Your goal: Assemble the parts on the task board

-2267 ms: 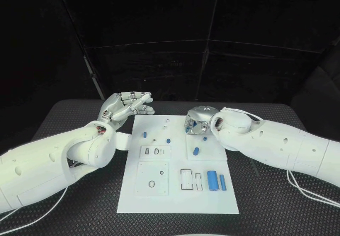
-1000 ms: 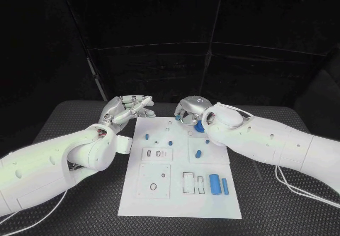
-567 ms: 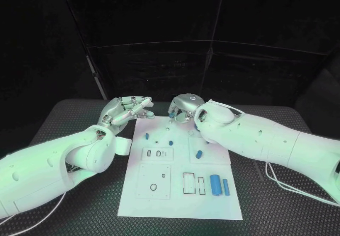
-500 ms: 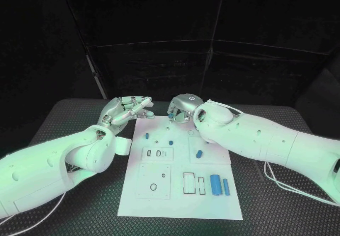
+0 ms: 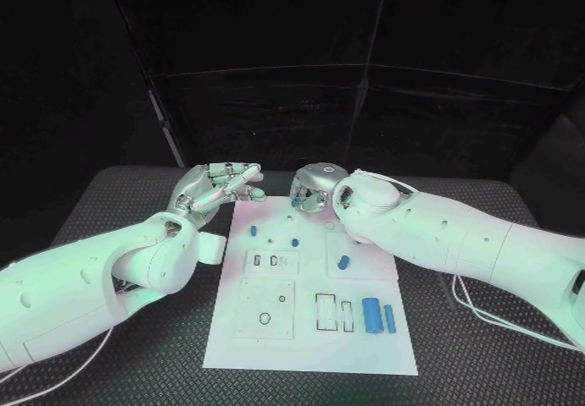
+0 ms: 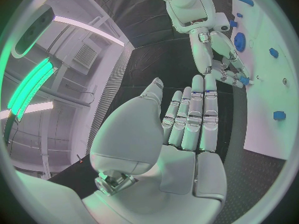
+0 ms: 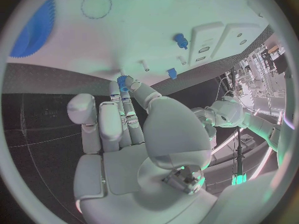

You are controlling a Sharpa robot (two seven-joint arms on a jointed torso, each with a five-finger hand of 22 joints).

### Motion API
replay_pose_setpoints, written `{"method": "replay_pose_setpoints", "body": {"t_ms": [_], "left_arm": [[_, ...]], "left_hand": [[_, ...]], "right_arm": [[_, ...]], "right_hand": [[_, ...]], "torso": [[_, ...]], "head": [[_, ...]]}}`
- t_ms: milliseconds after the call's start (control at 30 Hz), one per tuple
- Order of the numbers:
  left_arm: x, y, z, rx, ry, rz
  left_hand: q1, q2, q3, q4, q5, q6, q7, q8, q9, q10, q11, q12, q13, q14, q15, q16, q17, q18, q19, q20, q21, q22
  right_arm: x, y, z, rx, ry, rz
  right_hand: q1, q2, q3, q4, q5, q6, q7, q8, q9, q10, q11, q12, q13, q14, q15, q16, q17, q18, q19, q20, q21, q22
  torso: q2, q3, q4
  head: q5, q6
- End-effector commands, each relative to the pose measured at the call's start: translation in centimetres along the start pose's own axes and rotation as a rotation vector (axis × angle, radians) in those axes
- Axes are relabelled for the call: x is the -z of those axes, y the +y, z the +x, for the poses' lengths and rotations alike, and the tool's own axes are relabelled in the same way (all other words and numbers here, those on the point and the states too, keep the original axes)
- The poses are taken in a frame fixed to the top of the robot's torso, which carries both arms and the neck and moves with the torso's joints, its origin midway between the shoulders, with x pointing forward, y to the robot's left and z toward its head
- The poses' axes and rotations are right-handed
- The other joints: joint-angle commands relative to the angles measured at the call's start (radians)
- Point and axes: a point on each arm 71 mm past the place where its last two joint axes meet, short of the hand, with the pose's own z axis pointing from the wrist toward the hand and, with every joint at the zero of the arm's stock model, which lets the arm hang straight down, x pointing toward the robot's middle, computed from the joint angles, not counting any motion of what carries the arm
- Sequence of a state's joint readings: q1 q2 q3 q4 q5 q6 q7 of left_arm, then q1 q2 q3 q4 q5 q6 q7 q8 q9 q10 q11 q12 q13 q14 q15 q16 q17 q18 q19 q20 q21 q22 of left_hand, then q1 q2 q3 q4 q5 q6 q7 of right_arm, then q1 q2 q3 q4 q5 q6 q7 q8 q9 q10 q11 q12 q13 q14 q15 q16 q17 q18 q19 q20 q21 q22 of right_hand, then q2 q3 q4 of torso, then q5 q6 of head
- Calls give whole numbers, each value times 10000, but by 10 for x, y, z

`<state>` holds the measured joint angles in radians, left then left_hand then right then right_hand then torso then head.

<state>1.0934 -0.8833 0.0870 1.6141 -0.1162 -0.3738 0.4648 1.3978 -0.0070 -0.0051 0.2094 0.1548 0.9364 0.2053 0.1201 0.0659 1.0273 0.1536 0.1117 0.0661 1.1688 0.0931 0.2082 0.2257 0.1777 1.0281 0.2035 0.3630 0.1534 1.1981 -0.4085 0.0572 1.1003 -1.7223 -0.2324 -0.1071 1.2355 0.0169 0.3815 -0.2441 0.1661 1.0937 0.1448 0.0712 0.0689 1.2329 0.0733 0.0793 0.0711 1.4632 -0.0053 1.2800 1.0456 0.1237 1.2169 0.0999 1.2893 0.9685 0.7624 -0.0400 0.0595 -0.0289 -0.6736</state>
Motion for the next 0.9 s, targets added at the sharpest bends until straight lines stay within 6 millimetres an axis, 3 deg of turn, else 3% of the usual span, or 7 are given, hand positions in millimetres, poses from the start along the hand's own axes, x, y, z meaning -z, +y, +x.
{"method": "replay_pose_setpoints", "body": {"t_ms": [33,233,467,567,700,900], "left_arm": [[0,-2,1,24,136,84],[-1,-2,2,38,161,87],[-1,-2,2,35,155,78],[-1,-2,2,37,160,72],[-1,-2,2,40,168,64],[-1,-2,1,39,170,49]], "left_hand": [[59,4,-2,-58,-33,3,60,-52,-11,-8,48,-35,-11,13,59,-65,12,40,66,-5,3,-16],[59,4,-2,-58,-33,3,60,-52,-11,-8,48,-35,-11,13,59,-65,12,40,66,-5,3,-16],[59,4,-2,-58,-33,3,60,-52,-11,-8,48,-35,-11,13,59,-65,12,40,66,-5,3,-16],[59,4,-2,-58,-33,3,60,-52,-11,-8,48,-35,-11,13,59,-65,12,40,66,-5,3,-16],[63,8,-5,-63,-34,6,59,-59,-10,-5,48,-43,-11,13,60,-74,19,40,65,-4,1,-18],[69,14,-11,-73,-35,11,58,-71,-9,-1,48,-57,-9,13,60,-93,32,39,63,-2,-4,-22]], "right_arm": [[0,0,1,57,411,29],[-1,1,2,71,507,46],[-4,1,2,77,414,118],[-5,1,3,79,367,147],[-7,2,3,77,339,133],[-7,3,2,58,207,91]], "right_hand": [[-28,-42,22,56,-32,48,32,-10,-1,20,31,-43,-7,303,-3,54,-12,-48,4,26,60,9],[-50,-59,28,89,-63,49,30,-13,0,21,31,-47,-6,296,-2,47,-37,-48,0,28,65,14],[-130,-164,70,207,-135,-149,87,-91,-34,-227,99,-160,-50,255,47,-1,-152,-37,-78,56,37,-59],[-231,-364,100,342,-293,-748,210,-118,-71,-946,255,-190,-99,99,198,-322,-688,41,-396,161,-194,-500],[-188,-571,6,502,-452,-1411,226,-102,-53,-1677,360,-153,-87,-46,268,-694,-1269,135,-712,267,-467,-955],[-48,-702,-285,697,-442,-1767,166,-97,-40,-2107,396,-106,-81,-81,291,-893,-1582,178,-848,303,-644,-1230]], "torso": [[13,-1,-12],[23,-2,16],[32,4,-1],[29,-1,1],[34,2,6],[34,-1,5]], "head": [[23,1],[-41,-13],[-4,-25],[12,-26],[21,-30],[15,-33]]}}
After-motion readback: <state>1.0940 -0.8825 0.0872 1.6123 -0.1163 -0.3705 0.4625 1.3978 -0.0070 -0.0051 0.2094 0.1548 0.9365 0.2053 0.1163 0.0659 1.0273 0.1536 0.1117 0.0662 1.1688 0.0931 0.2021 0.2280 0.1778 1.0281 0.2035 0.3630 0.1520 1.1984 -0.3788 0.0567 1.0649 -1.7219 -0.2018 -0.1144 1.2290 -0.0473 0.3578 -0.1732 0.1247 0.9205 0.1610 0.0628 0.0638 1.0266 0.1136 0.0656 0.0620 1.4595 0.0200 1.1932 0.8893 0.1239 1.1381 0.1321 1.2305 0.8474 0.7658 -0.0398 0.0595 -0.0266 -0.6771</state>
